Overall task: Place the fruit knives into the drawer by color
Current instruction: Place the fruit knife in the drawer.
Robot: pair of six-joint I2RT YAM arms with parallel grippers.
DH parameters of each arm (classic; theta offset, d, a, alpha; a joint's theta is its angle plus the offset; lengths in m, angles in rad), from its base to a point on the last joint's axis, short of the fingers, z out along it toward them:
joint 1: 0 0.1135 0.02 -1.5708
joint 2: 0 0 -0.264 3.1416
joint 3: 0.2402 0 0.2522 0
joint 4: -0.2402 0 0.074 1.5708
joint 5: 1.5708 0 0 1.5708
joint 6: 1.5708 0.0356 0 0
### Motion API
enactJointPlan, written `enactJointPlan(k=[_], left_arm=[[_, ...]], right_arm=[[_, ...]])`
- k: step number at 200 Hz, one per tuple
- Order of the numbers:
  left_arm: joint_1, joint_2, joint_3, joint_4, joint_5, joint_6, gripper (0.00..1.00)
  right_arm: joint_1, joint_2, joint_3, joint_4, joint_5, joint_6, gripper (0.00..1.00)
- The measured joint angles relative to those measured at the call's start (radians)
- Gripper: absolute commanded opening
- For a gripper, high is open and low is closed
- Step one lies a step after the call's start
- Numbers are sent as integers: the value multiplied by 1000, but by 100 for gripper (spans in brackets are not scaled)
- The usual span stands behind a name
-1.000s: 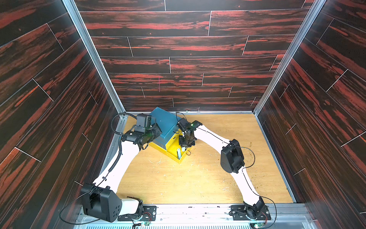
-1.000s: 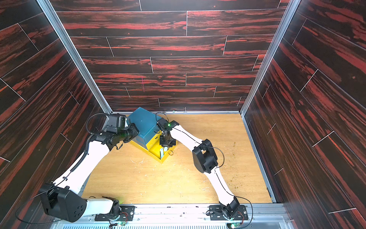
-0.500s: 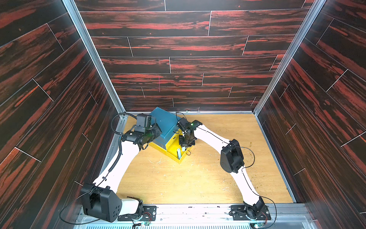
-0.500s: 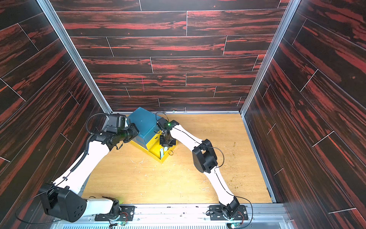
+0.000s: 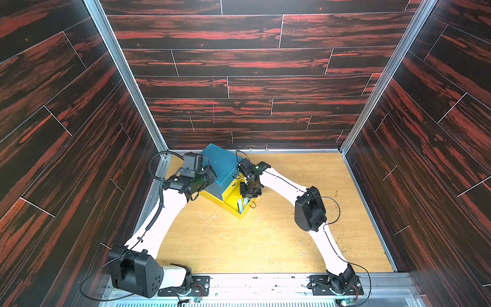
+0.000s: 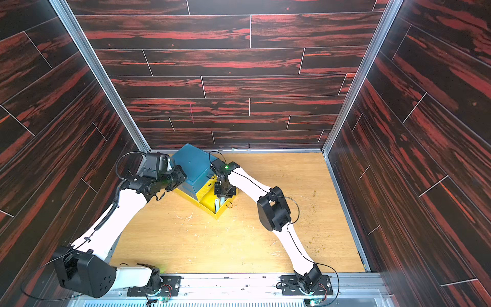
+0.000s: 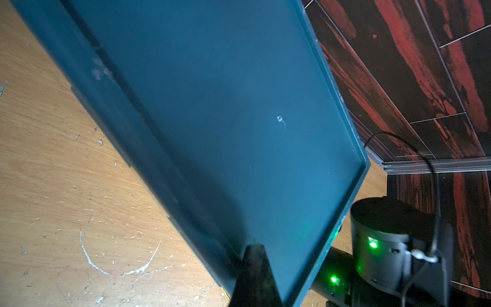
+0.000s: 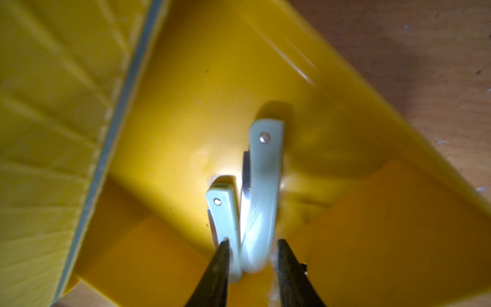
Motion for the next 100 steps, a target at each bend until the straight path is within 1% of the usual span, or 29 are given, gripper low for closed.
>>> enactJointPlan(k=[58, 70, 100], left_arm=[[0, 0, 0, 0, 0, 0, 0], [0, 1, 0, 0, 0, 0, 0], [0, 10, 5, 1, 0, 0, 0]], right_arm=[[0, 2, 2, 3, -1, -12, 34], [0, -1, 2, 10, 2, -19, 32], [0, -58, -16, 36, 9, -45, 29]])
